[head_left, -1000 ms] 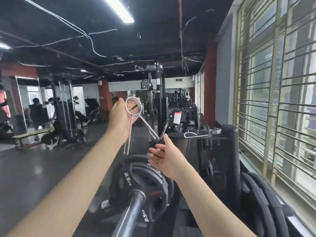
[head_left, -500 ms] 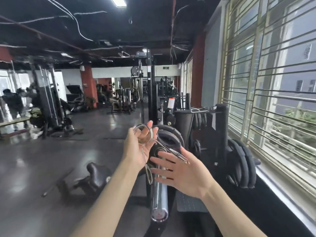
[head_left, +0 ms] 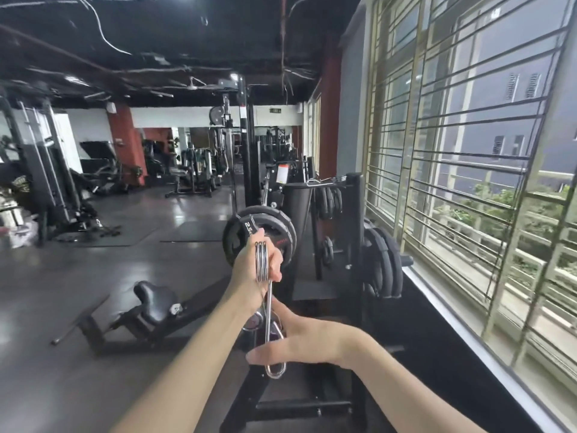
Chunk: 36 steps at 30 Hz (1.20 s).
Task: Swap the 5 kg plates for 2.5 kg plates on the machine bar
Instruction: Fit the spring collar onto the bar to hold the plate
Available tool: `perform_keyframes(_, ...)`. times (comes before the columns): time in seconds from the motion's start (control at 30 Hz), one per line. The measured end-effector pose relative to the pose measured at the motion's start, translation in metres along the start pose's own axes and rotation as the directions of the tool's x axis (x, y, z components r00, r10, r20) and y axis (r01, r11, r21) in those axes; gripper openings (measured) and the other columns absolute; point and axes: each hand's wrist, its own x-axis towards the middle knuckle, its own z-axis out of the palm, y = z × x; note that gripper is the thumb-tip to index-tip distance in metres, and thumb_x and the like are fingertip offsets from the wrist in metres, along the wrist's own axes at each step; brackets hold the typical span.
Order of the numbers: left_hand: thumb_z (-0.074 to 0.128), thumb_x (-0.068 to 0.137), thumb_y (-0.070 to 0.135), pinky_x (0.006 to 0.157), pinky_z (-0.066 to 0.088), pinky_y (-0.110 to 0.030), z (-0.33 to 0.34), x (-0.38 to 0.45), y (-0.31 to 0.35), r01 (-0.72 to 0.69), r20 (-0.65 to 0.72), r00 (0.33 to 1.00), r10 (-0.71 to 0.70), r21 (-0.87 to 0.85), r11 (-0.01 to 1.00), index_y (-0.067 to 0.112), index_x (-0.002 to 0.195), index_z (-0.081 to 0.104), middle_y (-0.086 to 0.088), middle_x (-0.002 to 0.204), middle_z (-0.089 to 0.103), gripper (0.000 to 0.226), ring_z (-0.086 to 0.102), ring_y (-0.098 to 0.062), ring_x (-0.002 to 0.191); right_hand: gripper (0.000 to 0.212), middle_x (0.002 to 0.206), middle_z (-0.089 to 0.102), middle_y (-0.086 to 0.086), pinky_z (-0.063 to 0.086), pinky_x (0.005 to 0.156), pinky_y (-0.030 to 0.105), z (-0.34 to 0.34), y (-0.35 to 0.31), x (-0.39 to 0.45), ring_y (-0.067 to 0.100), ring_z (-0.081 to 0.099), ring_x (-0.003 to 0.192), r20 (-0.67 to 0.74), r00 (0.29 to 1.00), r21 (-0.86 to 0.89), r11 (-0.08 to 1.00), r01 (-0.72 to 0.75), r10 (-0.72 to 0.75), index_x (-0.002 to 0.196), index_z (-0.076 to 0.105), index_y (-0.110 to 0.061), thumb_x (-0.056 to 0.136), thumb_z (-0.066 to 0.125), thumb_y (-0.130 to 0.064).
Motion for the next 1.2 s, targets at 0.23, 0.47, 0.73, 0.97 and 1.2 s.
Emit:
perform_keyframes(0.23, 0.031, 0.105, 0.051, 0.073, 0.053, -0.037, -0.038, -0.042, 0.009, 0.000, 0.016, 1.000, -0.002, 0.184, 0.983, 0.008, 0.071, 0.066, -0.018, 0.085, 0.075, 0.065, 0.072, -0.027, 0.079, 0.079, 0.123, 0.047, 0.002, 0.039, 0.091, 0.035, 0.020, 0.009, -0.008, 0.022, 0.045, 0.108, -0.349, 0.936, -0.474, 0.870, -0.133, -0.047, 0.128, 0.044, -0.014, 0.075, 0.071, -0.065)
perform_keyframes(0.47, 0.076, 0.084, 0.045, 0.094, 0.045, -0.023, -0.077, -0.066, 0.028, -0.287, 0.300, 0.954, -0.024, 0.931, 0.227, 0.032, 0.139, 0.049, 0.021, 0.126, 0.061, 0.062, 0.060, 0.006, 0.112, 0.067, 0.116, 0.046, 0.006, 0.044, 0.086, 0.038, 0.007, 0.032, 0.008, 0.029, 0.046, 0.105, -0.451, 0.858, -0.699, 0.696, -0.167, -0.247, 0.117, 0.039, -0.012, 0.076, 0.076, -0.051)
perform_keyframes(0.73, 0.068, 0.082, 0.062, 0.092, 0.049, -0.037, -0.121, -0.059, 0.003, -0.297, 0.355, 0.929, 0.101, 0.881, -0.367, 0.035, 0.142, 0.038, 0.019, 0.137, 0.051, 0.072, 0.049, -0.010, 0.129, 0.052, 0.102, 0.058, 0.006, 0.041, 0.074, 0.036, 0.007, 0.044, 0.039, 0.030, 0.059, 0.091, -0.444, 0.809, -0.870, 0.402, -0.286, -0.385, 0.111, 0.045, -0.013, 0.079, 0.074, -0.042)
perform_keyframes(0.97, 0.076, 0.074, 0.060, 0.077, 0.058, -0.037, -0.147, -0.040, -0.042, -0.333, 0.462, 0.850, 0.254, 0.844, -0.420, 0.020, 0.131, 0.054, 0.009, 0.124, 0.058, 0.073, 0.061, -0.015, 0.113, 0.050, 0.082, 0.059, 0.003, 0.043, 0.062, 0.034, 0.013, 0.053, 0.045, 0.025, 0.059, 0.070, -0.493, 0.812, -0.861, 0.306, -0.406, -0.312, 0.095, 0.057, -0.015, 0.059, 0.090, -0.026)
perform_keyframes(1.2, 0.076, 0.073, 0.061, 0.062, 0.060, -0.037, -0.158, -0.027, -0.067, -0.364, 0.511, 0.817, 0.269, 0.817, -0.447, 0.020, 0.128, 0.051, 0.007, 0.117, 0.056, 0.073, 0.066, -0.016, 0.099, 0.064, 0.067, 0.056, 0.003, 0.044, 0.050, 0.033, 0.010, 0.077, 0.052, 0.022, 0.053, 0.054, -0.553, 0.758, -0.830, 0.312, -0.463, -0.346, 0.083, 0.062, -0.015, 0.029, 0.096, -0.012)
